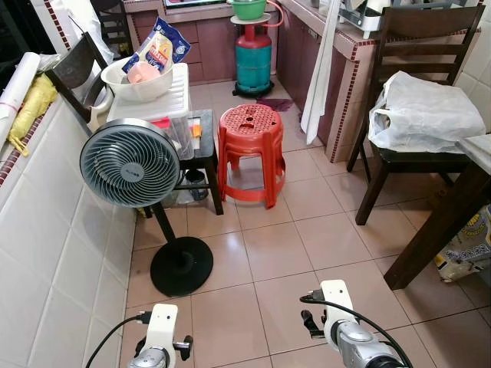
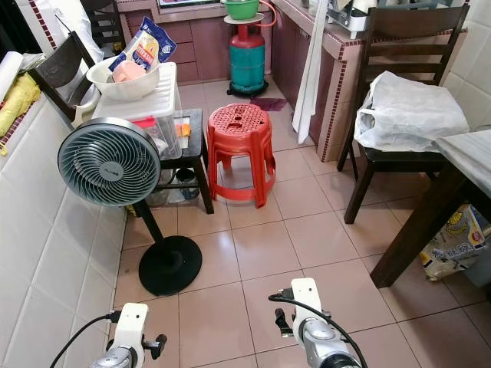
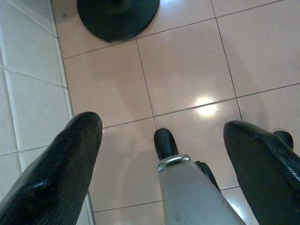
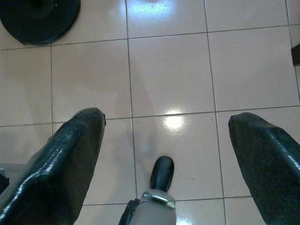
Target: Setting the table
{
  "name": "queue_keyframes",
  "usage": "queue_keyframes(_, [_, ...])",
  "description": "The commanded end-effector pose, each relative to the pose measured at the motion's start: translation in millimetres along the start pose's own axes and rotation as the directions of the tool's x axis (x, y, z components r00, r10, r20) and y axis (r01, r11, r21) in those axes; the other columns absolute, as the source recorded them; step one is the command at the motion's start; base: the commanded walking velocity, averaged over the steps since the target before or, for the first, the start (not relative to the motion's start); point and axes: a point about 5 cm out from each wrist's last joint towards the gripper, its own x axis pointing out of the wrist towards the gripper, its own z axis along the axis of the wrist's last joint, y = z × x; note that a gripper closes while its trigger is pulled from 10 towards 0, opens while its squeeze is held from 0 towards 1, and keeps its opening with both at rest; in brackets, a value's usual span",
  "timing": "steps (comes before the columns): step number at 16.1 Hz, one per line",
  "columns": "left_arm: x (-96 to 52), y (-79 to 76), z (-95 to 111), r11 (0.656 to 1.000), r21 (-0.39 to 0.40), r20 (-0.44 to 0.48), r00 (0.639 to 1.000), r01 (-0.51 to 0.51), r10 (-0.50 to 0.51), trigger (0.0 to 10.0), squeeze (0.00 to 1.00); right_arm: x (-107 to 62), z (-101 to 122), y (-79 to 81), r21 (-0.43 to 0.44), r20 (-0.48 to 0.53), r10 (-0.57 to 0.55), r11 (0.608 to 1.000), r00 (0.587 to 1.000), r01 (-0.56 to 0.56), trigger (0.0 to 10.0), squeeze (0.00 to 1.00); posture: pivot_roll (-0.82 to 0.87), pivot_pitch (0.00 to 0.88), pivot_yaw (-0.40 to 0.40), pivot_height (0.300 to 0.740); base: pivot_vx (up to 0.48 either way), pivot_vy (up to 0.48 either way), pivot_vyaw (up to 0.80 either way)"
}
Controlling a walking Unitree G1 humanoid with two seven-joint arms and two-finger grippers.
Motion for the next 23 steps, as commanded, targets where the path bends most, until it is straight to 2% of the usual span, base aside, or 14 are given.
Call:
queue_keyframes(1, [0.0, 19.4, 15, 0.970, -0.236, 0.086, 0.994, -0.050, 0.072, 10.0, 0.00, -4.1, -19, -15.6, -0.046, -0.080, -0.026, 0.999, 0.996, 0.023, 10.0, 0.00, -0.03, 0.000, 0.045, 0.740, 0.000, 0.000, 0.00])
queue_keyframes(17, [0.0, 19.4, 15, 0.970, -0.236, 0.086, 0.994, -0.050, 0.072, 10.0, 0.00, -4.1, -19, -15.6, -0.046, -0.080, -0.026, 0.999, 0.996, 0.023, 10.0, 0.00, -0.03, 0.000, 0.045, 0.740, 0.000, 0.000, 0.00])
queue_keyframes(18, [-1.4, 16.3, 1, 0.988, -0.153, 0.025, 0.999, -0.029, 0.033, 10.0, 0.00, -3.6, -19, -11.5, -0.100, -0.073, -0.014, 0.995, 0.997, 0.007, 10.0, 0.00, -0.03, 0.000, 0.051, 0.740, 0.000, 0.000, 0.00])
queue_keyframes(19, [-5.6, 19.7, -22, 0.996, -0.086, -0.065, 0.998, -0.025, 0.019, 10.0, 0.00, -3.4, -21, -3.5, -0.129, -0.084, 0.037, 0.991, 0.996, -0.048, 10.0, 0.00, -0.03, 0.000, 0.045, 0.740, 0.000, 0.000, 0.00])
queue_keyframes(23, [-6.8, 17.9, -28, 0.999, -0.043, -0.083, 0.997, -0.012, 0.009, 10.0, 0.00, -2.8, -19, -1.8, -0.183, -0.085, 0.039, 0.982, 0.996, -0.054, 10.0, 0.00, -0.02, 0.000, 0.044, 0.740, 0.000, 0.000, 0.00])
